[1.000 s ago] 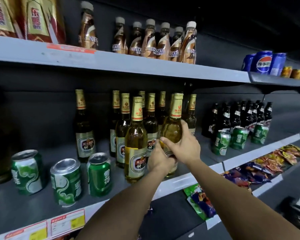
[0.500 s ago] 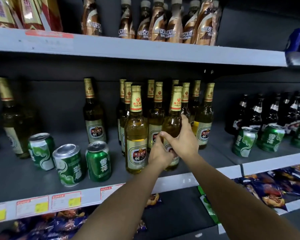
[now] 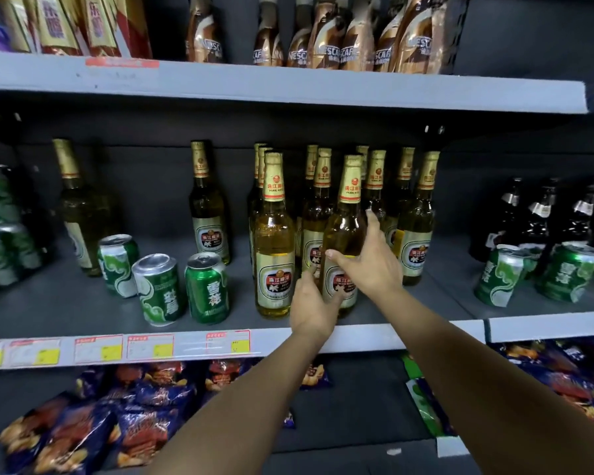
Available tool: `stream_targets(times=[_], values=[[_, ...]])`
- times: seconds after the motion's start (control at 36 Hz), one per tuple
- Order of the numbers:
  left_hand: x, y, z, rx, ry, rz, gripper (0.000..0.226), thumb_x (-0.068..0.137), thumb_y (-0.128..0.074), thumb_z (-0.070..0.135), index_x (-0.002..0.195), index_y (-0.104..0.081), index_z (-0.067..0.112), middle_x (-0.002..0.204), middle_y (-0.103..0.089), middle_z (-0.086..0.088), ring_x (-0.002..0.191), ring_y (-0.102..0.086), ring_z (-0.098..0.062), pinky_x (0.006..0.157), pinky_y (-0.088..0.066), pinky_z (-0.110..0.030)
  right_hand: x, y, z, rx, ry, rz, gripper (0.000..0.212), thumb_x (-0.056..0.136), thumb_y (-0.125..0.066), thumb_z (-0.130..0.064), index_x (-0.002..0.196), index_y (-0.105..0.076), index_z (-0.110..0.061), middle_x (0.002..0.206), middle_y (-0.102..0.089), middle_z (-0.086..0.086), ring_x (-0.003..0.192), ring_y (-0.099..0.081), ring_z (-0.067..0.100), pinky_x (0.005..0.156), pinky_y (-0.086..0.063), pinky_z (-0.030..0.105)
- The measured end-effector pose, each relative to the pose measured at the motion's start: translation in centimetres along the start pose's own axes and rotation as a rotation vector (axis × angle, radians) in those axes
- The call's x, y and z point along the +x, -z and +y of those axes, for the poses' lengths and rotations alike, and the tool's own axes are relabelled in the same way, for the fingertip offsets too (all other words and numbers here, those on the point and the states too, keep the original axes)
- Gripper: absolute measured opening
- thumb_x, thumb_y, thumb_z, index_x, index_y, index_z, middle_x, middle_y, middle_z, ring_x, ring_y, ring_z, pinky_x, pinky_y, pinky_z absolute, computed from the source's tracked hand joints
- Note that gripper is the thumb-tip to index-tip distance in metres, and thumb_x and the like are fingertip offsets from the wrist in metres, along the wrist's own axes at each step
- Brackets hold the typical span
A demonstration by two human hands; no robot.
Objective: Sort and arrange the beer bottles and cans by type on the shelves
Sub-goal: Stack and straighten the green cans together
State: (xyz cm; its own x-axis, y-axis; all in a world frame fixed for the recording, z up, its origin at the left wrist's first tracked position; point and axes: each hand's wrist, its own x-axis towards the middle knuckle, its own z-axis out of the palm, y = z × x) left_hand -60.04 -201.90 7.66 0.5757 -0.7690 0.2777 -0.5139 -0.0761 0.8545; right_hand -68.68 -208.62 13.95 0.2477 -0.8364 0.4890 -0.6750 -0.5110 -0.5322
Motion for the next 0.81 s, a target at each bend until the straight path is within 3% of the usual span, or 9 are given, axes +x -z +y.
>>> stream_targets(times=[0.08, 0.17, 0.33, 0.42, 0.56, 0.72, 0.81], values=[[-1.5, 0.2, -0.1, 0.068, -0.053, 0.121, 0.041, 0.089, -0.066, 0.028, 0.125, -0.049, 0.018, 0.113, -0.055, 0.001, 0.106, -0.056, -0.019, 0.083, -0.05, -0.035, -1.1, 0.2, 0.8, 0.018, -0.019, 0.013, 0.096, 0.082, -0.058, -0.064, 0.153, -0.008, -0.022, 0.15, -0.037, 0.007, 0.128, -0.048, 0.029, 0.086, -0.048, 0.042], [-2.8, 0.2, 0.6, 0.149, -0.167, 0.138, 0.029, 0.091, -0.06, 0.029, 0.117, -0.053, 0.02, 0.099, -0.05, 0.008, 0.095, -0.055, -0.016, 0.072, -0.046, -0.032, -2.5, 0.7, 2.1, 0.013, -0.047, 0.054, 0.085, 0.088, -0.051, -0.063, 0.151, -0.015, -0.02, 0.147, -0.04, 0.007, 0.127, -0.048, 0.029, 0.088, -0.045, 0.041], [-3.1, -2.1, 3.0, 0.21, -0.36, -0.022, 0.028, 0.093, -0.056, 0.035, 0.116, -0.054, 0.02, 0.105, -0.05, 0.006, 0.102, -0.053, -0.018, 0.077, -0.047, -0.035, -3.6, 3.8, 6.4, -0.09, -0.129, 0.156, 0.067, 0.093, -0.047, -0.054, 0.144, -0.03, -0.015, 0.139, -0.046, 0.01, 0.125, -0.044, 0.031, 0.091, -0.041, 0.041], [-2.7, -4.3, 4.2, 0.237, -0.44, -0.109, 0.034, 0.092, -0.057, 0.035, 0.123, -0.054, 0.021, 0.119, -0.054, 0.003, 0.111, -0.051, -0.016, 0.086, -0.044, -0.032, -3.7, 6.4, 9.4, -0.197, -0.174, 0.172, 0.062, 0.096, -0.044, -0.05, 0.145, -0.031, -0.014, 0.14, -0.046, 0.011, 0.127, -0.044, 0.031, 0.095, -0.04, 0.041], [-2.6, -8.5, 6.9, 0.278, -0.489, -0.228, 0.038, 0.093, -0.056, 0.04, 0.126, -0.05, 0.022, 0.122, -0.052, 0.002, 0.115, -0.05, -0.018, 0.086, -0.047, -0.036, -3.5, 11.7, 14.6, -0.355, -0.272, 0.196, 0.052, 0.101, -0.038, -0.041, 0.142, -0.034, -0.01, 0.135, -0.049, 0.014, 0.124, -0.044, 0.033, 0.094, -0.04, 0.042], [-2.2, -15.2, 11.5, 0.307, -0.531, -0.269, 0.045, 0.093, -0.056, 0.043, 0.132, -0.044, 0.025, 0.13, -0.046, 0.002, 0.12, -0.046, -0.02, 0.083, -0.047, -0.035, -2.2, 17.9, 22.2, -0.54, -0.381, 0.1, 0.05, 0.102, -0.037, -0.038, 0.143, -0.031, -0.01, 0.137, -0.045, 0.014, 0.124, -0.042, 0.034, 0.092, -0.042, 0.044], [-1.5, -18.8, 13.8, 0.39, -0.55, -0.246, 0.052, 0.091, -0.059, 0.043, 0.135, -0.041, 0.024, 0.131, -0.044, -0.002, 0.123, -0.042, -0.023, 0.09, -0.044, -0.036, -1.0, 20.1, 25.8, -0.595, -0.38, 0.055, 0.047, 0.102, -0.04, -0.038, 0.139, -0.035, -0.01, 0.134, -0.046, 0.014, 0.122, -0.043, 0.034, 0.091, -0.042, 0.043]])
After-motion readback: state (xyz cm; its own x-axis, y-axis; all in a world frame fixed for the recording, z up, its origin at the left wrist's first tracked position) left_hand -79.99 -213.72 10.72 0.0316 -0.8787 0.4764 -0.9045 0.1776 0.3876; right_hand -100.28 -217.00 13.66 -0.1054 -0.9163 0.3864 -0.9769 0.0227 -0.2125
